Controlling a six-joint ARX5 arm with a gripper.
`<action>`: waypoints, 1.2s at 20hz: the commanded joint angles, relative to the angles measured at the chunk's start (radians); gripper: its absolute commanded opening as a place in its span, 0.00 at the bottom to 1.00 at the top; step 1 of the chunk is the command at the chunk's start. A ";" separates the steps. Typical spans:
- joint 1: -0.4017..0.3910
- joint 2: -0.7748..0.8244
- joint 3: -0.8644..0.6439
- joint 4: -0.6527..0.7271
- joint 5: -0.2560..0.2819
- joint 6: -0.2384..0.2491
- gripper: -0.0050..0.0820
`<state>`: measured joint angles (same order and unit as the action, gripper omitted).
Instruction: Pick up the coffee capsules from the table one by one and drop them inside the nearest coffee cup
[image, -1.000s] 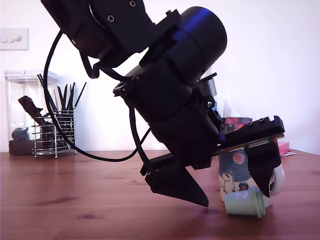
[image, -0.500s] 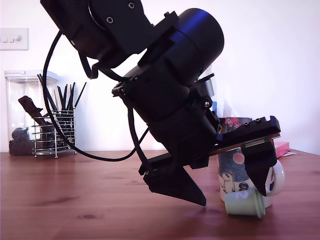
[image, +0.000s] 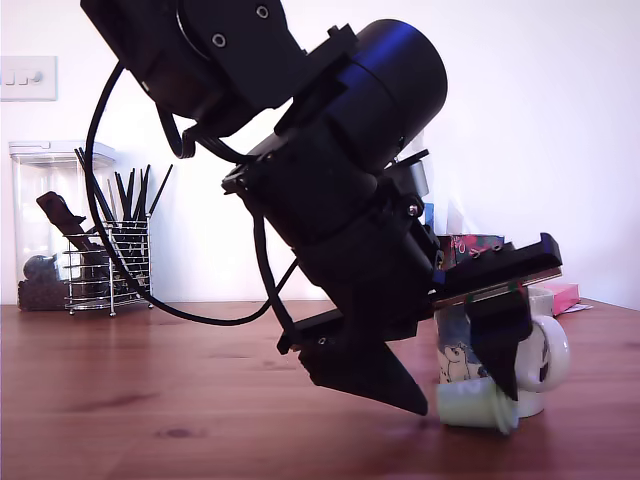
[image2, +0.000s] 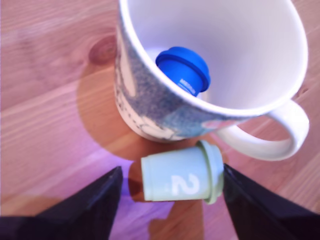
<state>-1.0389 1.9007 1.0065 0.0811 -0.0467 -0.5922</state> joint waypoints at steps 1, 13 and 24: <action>0.000 0.039 -0.002 -0.001 0.002 0.008 0.54; -0.001 0.035 -0.002 -0.007 0.061 0.035 0.42; 0.000 -0.079 -0.002 -0.229 0.063 0.182 0.42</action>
<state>-1.0386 1.8450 1.0290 -0.1337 0.0204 -0.4297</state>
